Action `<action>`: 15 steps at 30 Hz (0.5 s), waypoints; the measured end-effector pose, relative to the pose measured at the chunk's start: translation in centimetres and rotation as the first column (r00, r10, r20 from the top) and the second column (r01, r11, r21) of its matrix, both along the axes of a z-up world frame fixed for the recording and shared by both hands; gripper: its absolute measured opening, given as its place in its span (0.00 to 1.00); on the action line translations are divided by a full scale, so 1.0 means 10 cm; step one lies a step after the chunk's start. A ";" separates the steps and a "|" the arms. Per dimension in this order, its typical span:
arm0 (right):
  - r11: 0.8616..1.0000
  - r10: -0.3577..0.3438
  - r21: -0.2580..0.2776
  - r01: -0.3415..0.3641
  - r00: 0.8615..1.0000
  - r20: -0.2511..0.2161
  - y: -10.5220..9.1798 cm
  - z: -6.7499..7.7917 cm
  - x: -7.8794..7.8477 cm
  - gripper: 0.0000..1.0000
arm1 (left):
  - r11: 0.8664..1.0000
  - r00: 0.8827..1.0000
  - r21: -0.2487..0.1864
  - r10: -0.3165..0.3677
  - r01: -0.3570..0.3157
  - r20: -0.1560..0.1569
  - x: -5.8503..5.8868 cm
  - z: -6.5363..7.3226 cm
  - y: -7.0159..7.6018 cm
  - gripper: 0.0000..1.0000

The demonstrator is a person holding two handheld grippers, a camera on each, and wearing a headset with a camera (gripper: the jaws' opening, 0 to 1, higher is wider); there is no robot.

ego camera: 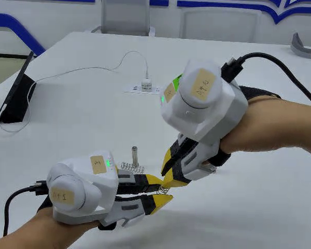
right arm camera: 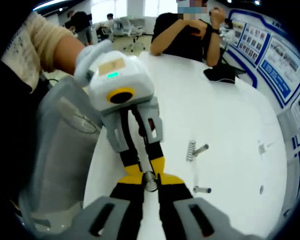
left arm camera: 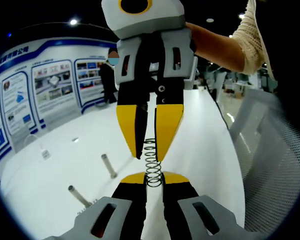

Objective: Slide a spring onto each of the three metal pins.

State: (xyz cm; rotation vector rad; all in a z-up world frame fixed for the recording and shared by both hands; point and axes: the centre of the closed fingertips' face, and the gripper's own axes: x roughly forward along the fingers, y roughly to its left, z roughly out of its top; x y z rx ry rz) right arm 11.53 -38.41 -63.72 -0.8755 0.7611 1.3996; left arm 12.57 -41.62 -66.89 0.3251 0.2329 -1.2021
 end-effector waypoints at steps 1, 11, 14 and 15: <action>1.000 0.001 0.000 -0.001 1.000 0.001 0.01 0.00 0.00 0.11 | 1.000 1.000 0.000 0.000 0.000 0.001 0.00 0.00 0.00 0.11; 1.000 0.001 0.001 -0.001 1.000 0.000 0.03 0.00 0.01 0.12 | 1.000 1.000 -0.016 0.012 -0.012 -0.005 0.02 0.00 -0.02 0.11; 1.000 -0.003 0.006 0.003 1.000 0.000 0.03 0.01 0.02 0.12 | 1.000 1.000 -0.022 0.012 -0.012 -0.008 0.02 0.00 -0.02 0.11; 1.000 -0.007 0.009 0.007 1.000 0.002 0.04 0.01 0.03 0.13 | 1.000 1.000 -0.021 0.012 -0.012 -0.007 0.02 0.00 -0.02 0.11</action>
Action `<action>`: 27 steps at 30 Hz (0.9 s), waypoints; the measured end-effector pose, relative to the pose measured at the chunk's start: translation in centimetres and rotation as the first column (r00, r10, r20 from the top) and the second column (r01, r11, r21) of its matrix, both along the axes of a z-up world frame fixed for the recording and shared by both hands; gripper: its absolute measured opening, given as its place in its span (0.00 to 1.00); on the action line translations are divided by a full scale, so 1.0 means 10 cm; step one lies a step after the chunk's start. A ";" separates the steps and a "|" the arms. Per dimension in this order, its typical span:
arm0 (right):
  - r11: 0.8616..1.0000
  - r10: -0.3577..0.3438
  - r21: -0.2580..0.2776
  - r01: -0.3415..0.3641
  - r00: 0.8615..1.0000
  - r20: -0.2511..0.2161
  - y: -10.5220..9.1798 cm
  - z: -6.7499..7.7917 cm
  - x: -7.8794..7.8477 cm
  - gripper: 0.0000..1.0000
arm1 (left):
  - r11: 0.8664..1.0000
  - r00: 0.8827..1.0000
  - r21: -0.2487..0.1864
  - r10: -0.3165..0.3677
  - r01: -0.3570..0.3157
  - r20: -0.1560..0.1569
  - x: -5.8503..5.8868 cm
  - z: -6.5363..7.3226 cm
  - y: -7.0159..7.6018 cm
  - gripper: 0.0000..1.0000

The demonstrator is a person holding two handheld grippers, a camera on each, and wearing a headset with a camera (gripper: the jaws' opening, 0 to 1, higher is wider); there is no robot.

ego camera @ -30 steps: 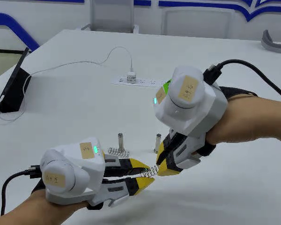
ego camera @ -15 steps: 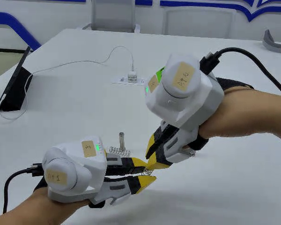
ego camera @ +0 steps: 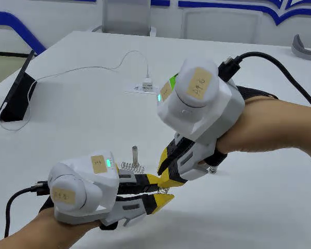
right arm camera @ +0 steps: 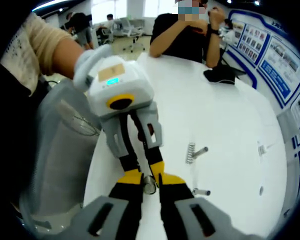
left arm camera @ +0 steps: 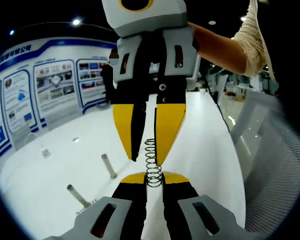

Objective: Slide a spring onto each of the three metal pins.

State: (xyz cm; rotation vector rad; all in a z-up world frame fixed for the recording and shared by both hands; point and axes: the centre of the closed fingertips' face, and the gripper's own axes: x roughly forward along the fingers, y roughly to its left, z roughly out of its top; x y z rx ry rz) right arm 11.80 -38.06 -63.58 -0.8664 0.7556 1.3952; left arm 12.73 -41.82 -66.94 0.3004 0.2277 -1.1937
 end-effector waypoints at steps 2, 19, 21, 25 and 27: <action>1.000 -0.007 0.011 0.007 1.000 0.000 0.00 0.03 0.01 0.16 | 1.000 1.000 0.001 0.000 0.000 -0.002 0.00 -0.01 0.00 0.11; 1.000 -0.027 -0.009 0.027 0.999 -0.040 -0.07 -0.10 0.00 0.17 | 0.999 1.000 -0.027 0.021 -0.020 0.010 0.03 0.09 0.03 0.11; 1.000 -0.027 -0.007 0.027 0.999 -0.044 -0.07 -0.11 -0.01 0.17 | 0.999 1.000 -0.026 0.020 -0.020 0.013 0.04 0.10 0.03 0.11; 1.000 -0.028 -0.010 0.027 0.999 -0.047 -0.07 -0.13 0.00 0.15 | 1.000 1.000 -0.026 0.018 -0.018 0.014 0.04 0.10 0.02 0.11; 0.999 -0.031 -0.009 0.030 0.998 -0.048 -0.07 -0.13 0.00 0.14 | 0.999 1.000 -0.029 0.017 -0.016 0.014 0.03 0.10 0.01 0.11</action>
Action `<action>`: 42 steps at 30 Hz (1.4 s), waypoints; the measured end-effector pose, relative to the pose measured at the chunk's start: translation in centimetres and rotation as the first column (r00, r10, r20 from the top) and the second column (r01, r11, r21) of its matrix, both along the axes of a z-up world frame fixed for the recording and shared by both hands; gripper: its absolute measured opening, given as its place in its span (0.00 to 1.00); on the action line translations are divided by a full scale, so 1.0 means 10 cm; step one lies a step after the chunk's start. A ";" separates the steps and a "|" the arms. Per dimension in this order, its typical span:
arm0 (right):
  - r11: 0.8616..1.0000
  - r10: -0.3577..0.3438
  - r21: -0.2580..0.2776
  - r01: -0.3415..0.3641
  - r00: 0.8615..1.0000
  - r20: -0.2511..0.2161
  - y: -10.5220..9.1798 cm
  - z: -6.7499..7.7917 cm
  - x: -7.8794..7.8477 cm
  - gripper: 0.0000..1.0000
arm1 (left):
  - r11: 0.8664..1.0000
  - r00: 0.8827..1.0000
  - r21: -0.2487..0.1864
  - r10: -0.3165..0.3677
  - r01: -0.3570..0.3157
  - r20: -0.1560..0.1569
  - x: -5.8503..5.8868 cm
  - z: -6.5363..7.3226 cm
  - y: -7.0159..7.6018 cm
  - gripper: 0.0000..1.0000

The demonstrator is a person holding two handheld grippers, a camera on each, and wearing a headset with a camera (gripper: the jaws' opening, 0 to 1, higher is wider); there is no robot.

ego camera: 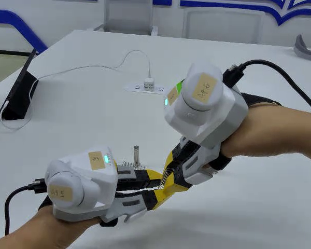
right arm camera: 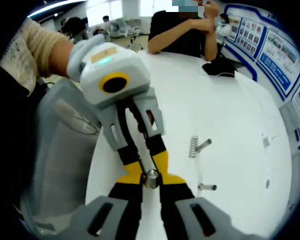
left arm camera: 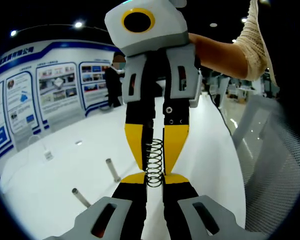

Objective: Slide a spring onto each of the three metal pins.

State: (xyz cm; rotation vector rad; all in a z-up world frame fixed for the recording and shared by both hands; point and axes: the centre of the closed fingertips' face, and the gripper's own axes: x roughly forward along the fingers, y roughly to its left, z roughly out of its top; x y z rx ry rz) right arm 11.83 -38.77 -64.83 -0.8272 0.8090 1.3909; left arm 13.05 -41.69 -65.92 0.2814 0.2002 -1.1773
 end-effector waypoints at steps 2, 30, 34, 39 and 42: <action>1.000 0.000 0.000 0.000 1.000 -0.001 -0.01 0.00 0.00 0.13 | 1.000 1.000 -0.001 0.000 0.000 0.002 0.00 0.01 -0.01 0.11; 0.999 -0.050 0.003 0.050 0.998 0.026 -0.10 0.11 0.21 0.12 | 0.995 0.994 -0.016 0.096 -0.097 -0.046 0.10 -0.06 0.26 0.26; 0.998 -0.070 0.001 0.070 0.997 0.030 -0.16 0.14 0.27 0.12 | 0.992 0.991 -0.018 0.123 -0.124 -0.057 0.12 -0.09 0.35 0.28; 0.996 -0.092 0.001 0.092 0.995 0.039 -0.22 0.16 0.35 0.12 | 0.987 0.985 -0.026 0.157 -0.159 -0.070 0.15 -0.10 0.44 0.32; 0.995 -0.102 -0.003 0.102 0.994 0.047 -0.27 0.18 0.40 0.12 | 0.984 0.982 -0.029 0.173 -0.175 -0.074 0.17 -0.11 0.48 0.34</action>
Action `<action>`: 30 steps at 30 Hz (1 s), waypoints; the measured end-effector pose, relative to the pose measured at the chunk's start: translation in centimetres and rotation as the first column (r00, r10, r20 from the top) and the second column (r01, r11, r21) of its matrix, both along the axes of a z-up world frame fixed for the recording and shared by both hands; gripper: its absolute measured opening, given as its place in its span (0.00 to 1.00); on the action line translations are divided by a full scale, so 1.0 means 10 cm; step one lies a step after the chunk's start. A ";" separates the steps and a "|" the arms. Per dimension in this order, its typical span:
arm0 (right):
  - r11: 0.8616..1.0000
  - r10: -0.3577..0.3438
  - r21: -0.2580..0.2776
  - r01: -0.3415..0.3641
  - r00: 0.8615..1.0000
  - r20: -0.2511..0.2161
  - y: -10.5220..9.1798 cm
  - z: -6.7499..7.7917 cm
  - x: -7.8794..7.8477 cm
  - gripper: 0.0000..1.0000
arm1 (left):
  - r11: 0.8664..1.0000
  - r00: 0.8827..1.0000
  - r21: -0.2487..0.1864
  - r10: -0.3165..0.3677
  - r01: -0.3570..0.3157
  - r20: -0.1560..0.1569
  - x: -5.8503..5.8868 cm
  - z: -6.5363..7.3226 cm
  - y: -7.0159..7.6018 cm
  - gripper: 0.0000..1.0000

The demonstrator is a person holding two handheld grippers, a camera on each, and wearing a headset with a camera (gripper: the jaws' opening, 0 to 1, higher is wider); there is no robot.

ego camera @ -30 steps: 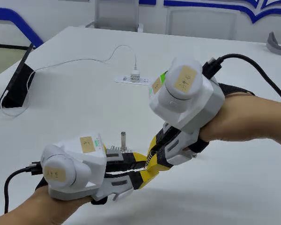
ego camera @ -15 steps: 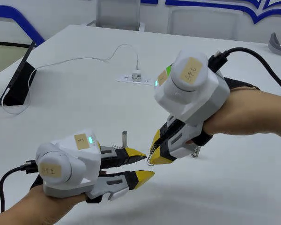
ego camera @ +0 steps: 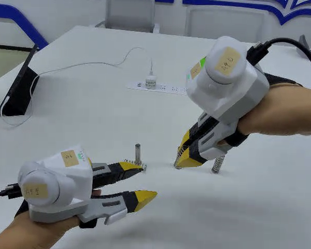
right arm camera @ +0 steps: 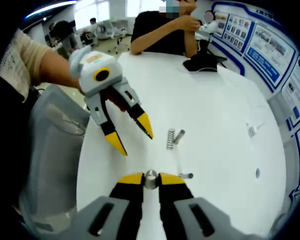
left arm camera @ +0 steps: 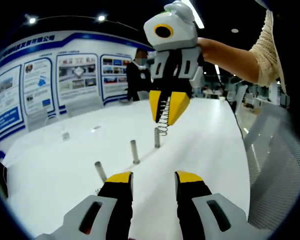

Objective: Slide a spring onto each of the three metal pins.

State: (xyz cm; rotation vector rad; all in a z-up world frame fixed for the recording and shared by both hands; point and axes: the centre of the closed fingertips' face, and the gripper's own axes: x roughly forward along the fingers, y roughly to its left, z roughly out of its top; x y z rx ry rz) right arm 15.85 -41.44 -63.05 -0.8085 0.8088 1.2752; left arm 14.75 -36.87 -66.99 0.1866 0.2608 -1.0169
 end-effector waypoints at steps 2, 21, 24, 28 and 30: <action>1.000 -0.007 -0.003 0.007 1.000 0.008 -0.03 0.01 0.05 0.12 | 1.000 1.000 0.000 0.008 -0.008 0.000 0.01 0.00 0.02 0.35; 0.997 -0.075 -0.031 0.076 0.997 0.025 -0.14 -0.07 0.51 0.12 | 0.999 0.999 -0.001 0.048 -0.048 -0.013 0.02 -0.04 0.13 0.40; 0.996 -0.073 -0.046 0.074 0.997 0.023 -0.14 -0.13 0.62 0.12 | 0.999 0.999 -0.003 0.050 -0.051 -0.014 0.02 -0.04 0.13 0.40; 0.995 -0.074 -0.059 0.075 0.997 0.015 -0.14 -0.19 0.68 0.12 | 0.999 0.998 -0.003 0.054 -0.054 -0.016 0.01 -0.04 0.15 0.40; 0.995 -0.073 -0.066 0.073 0.997 0.010 -0.14 -0.22 0.68 0.12 | 0.998 0.998 -0.003 0.056 -0.056 -0.017 0.00 -0.05 0.16 0.41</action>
